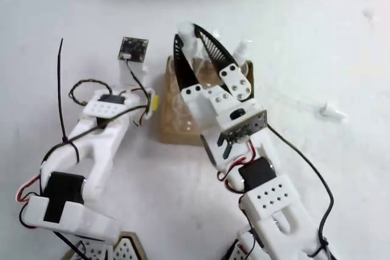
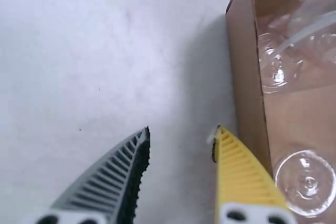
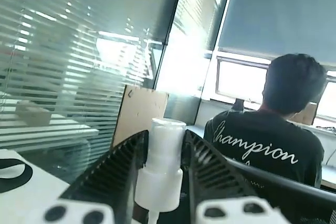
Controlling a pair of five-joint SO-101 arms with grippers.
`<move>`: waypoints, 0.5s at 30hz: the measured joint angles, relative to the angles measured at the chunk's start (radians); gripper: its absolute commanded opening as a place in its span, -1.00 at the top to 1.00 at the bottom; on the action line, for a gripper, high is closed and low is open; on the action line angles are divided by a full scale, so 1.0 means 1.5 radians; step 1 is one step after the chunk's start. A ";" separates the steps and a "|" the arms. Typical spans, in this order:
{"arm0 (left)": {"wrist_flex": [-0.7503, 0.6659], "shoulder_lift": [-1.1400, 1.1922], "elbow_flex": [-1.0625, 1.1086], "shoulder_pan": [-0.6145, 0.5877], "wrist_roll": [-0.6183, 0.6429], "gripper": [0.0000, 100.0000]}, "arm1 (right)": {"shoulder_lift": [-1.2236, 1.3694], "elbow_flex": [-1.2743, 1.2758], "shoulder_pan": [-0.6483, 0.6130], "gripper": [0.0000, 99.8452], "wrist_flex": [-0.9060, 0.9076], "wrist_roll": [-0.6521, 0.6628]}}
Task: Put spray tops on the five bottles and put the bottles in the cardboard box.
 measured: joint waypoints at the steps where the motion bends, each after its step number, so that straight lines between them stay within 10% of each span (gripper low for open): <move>1: 0.000 0.000 0.000 0.000 0.000 0.62 | 0.008 0.000 -0.003 0.97 -0.011 0.001; 15: 0.000 0.000 0.000 0.000 0.000 0.62 | 0.086 0.000 -0.012 0.97 -0.038 0.006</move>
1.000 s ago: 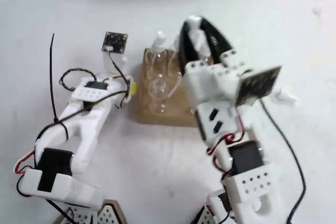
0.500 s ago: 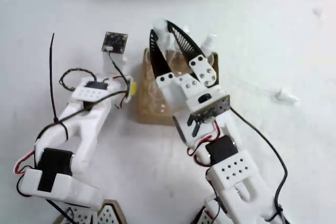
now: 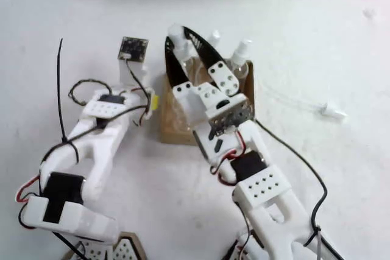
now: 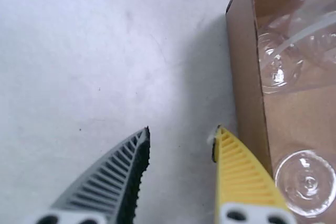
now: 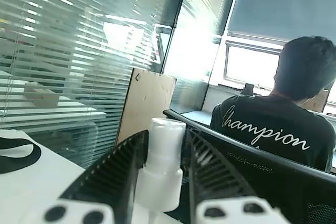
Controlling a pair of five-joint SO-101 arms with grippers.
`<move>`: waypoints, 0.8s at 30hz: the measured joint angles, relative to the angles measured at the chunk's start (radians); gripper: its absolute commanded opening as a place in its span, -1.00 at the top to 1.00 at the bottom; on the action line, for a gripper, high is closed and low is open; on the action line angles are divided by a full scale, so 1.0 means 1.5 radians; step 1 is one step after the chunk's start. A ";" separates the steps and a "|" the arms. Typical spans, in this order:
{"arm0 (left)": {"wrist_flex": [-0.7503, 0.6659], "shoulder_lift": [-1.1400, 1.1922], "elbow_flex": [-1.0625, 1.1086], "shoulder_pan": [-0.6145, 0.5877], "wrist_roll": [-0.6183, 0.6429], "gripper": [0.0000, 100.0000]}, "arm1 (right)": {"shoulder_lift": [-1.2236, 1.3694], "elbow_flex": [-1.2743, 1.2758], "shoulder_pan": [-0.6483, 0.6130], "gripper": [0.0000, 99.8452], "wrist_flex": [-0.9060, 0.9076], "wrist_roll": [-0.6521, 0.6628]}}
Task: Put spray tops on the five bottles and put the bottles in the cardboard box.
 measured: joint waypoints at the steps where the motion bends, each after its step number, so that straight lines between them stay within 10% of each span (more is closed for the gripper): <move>1: 0.000 0.000 0.000 0.000 0.000 0.62 | 0.000 0.000 0.000 0.97 0.000 0.000; 24: 0.000 0.000 0.000 0.000 0.000 0.62 | 0.053 -0.002 0.039 0.97 -0.018 0.000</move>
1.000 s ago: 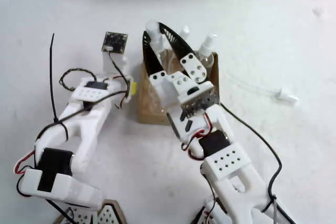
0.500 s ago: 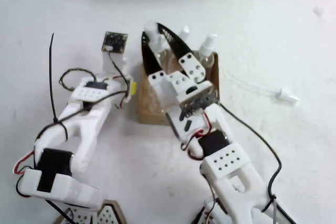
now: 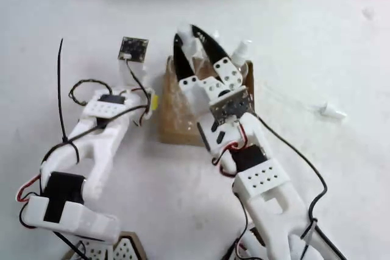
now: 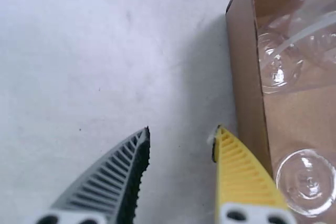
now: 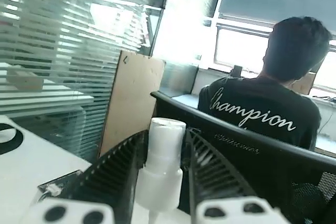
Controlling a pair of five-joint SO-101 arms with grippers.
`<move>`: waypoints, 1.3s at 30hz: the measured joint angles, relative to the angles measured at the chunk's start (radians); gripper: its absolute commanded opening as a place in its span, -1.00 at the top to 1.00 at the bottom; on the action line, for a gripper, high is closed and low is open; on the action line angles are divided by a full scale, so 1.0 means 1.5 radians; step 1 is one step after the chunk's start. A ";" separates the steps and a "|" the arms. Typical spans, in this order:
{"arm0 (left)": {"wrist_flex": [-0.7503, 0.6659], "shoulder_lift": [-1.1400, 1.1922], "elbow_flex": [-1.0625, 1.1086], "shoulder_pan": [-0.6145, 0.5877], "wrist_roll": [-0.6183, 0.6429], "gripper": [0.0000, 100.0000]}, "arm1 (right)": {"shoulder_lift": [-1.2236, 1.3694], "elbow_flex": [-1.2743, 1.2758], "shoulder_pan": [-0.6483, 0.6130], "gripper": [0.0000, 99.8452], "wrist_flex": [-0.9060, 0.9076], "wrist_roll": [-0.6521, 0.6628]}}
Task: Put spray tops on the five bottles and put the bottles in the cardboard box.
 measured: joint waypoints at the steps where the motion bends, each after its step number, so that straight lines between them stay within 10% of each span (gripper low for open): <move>1: 0.000 0.000 0.000 0.000 0.000 0.62 | 0.006 0.000 0.003 0.97 -0.007 0.000; 39: 0.000 0.000 0.000 0.000 0.000 0.62 | -0.006 0.046 -0.016 0.97 -0.013 0.000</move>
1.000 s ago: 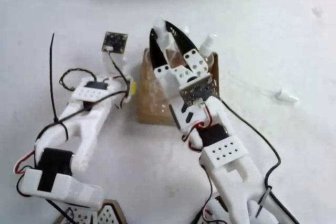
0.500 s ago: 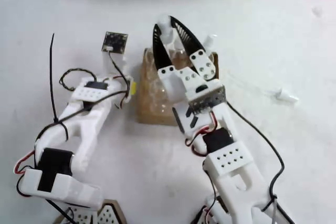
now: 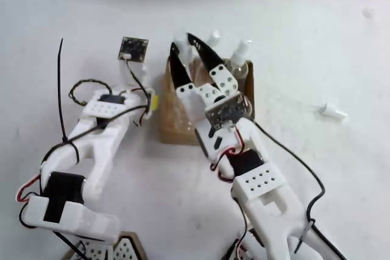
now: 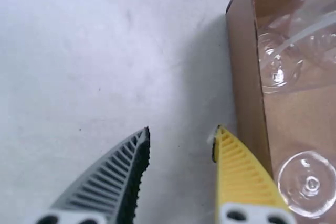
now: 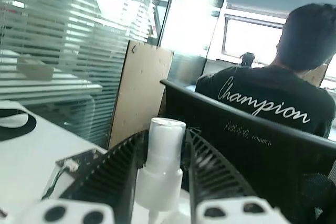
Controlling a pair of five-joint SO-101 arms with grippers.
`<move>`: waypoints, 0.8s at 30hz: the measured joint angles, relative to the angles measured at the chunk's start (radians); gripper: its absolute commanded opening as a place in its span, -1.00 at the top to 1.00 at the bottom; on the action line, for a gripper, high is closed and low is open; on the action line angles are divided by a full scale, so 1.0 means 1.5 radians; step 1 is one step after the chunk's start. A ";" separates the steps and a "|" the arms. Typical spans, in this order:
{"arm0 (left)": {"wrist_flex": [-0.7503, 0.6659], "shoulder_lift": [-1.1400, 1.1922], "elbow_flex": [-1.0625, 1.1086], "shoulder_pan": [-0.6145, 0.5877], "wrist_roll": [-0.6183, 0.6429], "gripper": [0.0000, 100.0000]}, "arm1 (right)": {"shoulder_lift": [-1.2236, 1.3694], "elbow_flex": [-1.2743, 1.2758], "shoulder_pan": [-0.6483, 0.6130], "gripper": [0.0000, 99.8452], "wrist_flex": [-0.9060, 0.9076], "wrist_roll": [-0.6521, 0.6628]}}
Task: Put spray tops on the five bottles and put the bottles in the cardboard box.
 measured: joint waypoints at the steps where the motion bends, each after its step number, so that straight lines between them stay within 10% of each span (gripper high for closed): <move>1: 0.000 0.000 0.000 0.000 0.000 0.62 | 0.000 0.007 0.000 0.97 0.000 0.000; 24: 0.000 0.000 0.000 0.000 0.000 0.62 | 0.000 0.078 -0.001 0.97 0.000 -0.133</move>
